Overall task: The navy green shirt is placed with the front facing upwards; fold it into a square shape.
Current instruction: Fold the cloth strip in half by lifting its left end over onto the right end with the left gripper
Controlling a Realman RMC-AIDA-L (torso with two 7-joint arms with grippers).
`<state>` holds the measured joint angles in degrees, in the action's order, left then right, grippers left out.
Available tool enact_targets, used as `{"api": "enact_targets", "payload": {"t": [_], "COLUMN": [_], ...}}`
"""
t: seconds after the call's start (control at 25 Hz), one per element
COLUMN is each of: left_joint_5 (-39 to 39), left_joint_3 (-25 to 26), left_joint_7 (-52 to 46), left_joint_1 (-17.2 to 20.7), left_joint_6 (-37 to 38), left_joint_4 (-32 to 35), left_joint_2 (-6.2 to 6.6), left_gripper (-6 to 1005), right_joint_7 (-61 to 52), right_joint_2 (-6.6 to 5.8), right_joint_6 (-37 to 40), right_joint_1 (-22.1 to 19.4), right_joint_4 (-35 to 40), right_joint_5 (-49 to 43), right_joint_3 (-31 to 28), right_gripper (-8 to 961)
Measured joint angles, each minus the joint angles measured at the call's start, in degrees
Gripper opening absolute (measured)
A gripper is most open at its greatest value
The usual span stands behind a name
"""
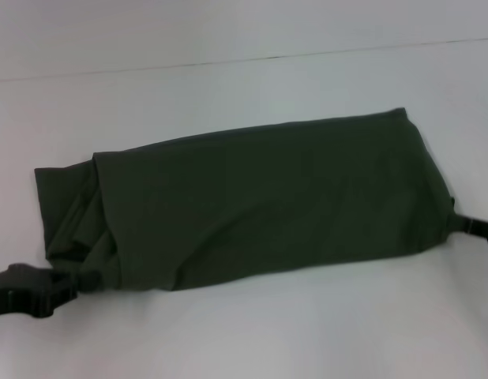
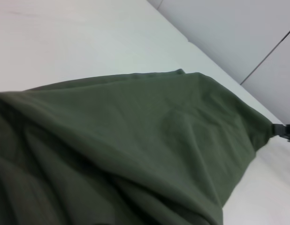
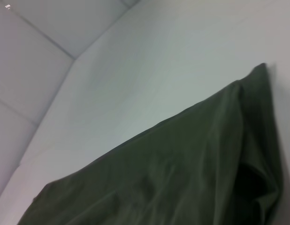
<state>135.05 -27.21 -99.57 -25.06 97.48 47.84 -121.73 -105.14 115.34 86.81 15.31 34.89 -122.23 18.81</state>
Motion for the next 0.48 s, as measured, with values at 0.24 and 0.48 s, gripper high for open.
{"api": "enact_targets", "payload": {"t": [0.24, 0.48], "left_joint_5": [1.3, 4.2], "left_joint_3": [0.4, 4.3], "left_joint_7": [0.5, 2.8], "left_joint_1": [2.1, 2.6], "left_joint_6": [1.1, 3.5], "left_joint_4": [1.4, 1.5], "left_joint_2": [0.04, 0.31], "left_gripper": [109, 113], "right_joint_7": [4.7, 6.6], "right_joint_2": [0.33, 0.39], "right_joint_6": [5.1, 8.1], "right_joint_1": [-4.3, -8.5], "right_joint_4": [0.0, -0.1], "right_joint_5": [-0.1, -0.2], "right_joint_3": [-0.6, -4.1], "right_gripper": [9, 9]}}
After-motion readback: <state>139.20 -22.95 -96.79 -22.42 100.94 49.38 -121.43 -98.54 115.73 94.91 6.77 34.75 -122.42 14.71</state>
